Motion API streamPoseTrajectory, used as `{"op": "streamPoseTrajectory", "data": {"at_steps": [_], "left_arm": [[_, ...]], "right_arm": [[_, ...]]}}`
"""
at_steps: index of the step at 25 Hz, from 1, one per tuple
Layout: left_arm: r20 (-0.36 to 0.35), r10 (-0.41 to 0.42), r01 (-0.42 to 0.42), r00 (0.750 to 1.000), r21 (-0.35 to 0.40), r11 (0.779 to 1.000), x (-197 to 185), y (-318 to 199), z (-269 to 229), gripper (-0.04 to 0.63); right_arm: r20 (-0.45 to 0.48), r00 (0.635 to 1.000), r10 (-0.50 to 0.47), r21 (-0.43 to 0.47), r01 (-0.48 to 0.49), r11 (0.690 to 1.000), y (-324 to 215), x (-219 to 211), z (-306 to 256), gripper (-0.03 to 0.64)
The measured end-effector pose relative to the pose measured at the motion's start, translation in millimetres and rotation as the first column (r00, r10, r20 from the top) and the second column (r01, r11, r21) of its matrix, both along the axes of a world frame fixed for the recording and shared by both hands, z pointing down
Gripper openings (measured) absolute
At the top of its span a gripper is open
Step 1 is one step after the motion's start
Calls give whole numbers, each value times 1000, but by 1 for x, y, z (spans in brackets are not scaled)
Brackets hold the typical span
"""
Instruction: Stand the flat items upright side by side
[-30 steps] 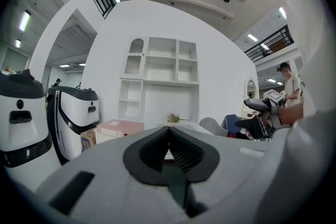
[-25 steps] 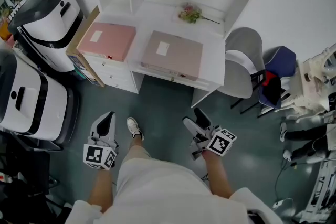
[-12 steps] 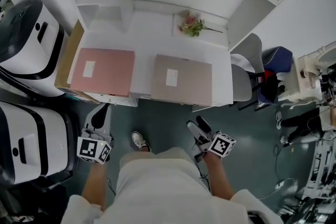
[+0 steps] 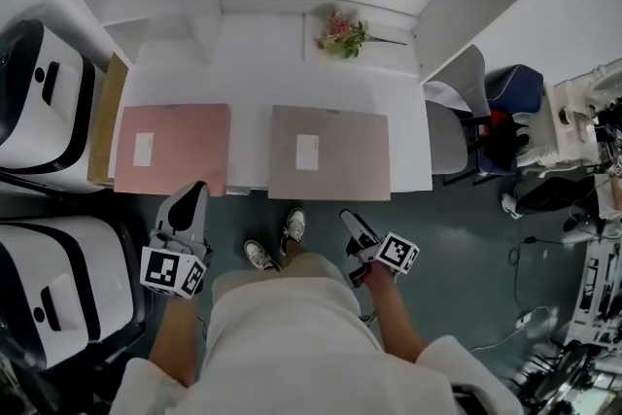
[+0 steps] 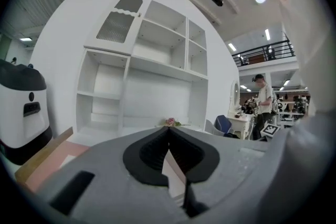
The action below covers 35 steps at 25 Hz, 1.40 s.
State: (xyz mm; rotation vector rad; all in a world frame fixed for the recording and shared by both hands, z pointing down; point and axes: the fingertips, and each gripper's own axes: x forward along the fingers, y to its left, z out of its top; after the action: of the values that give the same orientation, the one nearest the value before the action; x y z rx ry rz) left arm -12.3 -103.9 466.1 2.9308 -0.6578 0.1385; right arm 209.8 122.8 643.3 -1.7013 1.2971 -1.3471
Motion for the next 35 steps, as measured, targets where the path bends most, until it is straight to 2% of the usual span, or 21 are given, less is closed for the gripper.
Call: {"op": "streamPoseTrajectory", "data": {"at_steps": [2, 7, 16, 19, 21, 23, 27, 31, 35], "left_arm": [[-3, -16, 15, 1000, -13, 1000, 9, -8, -4, 15], [41, -8, 9, 999, -9, 1000, 22, -22, -6, 15], [79, -34, 36, 996, -24, 999, 29, -40, -3, 15], [92, -46, 48, 995, -21, 999, 27, -46, -3, 15], [98, -54, 57, 994, -22, 998, 25, -50, -2, 15], [100, -62, 65, 993, -23, 998, 22, -53, -2, 15], [85, -62, 64, 994, -23, 998, 23, -58, -2, 15], [59, -47, 47, 997, -9, 999, 25, -60, -4, 15], [27, -40, 40, 999, -11, 999, 27, -62, -5, 15]], "right_arm": [[82, 995, 48, -21, -47, 999, -4, 13, 26, 511], [187, 976, 115, -38, -109, 993, -17, 23, 66, 529], [272, 944, 185, -1, -192, 981, -45, 44, 82, 532], [268, 942, 201, 23, -214, 976, -51, 51, 83, 524], [257, 947, 191, 46, -210, 977, -54, 54, 80, 452], [242, 952, 186, 45, -202, 978, -54, 54, 78, 443], [218, 954, 207, -1, -212, 977, -49, 51, 67, 353], [188, 953, 237, -9, -240, 971, -46, 53, 43, 335], [101, 957, 272, 41, -277, 960, -53, 76, -4, 307]]}}
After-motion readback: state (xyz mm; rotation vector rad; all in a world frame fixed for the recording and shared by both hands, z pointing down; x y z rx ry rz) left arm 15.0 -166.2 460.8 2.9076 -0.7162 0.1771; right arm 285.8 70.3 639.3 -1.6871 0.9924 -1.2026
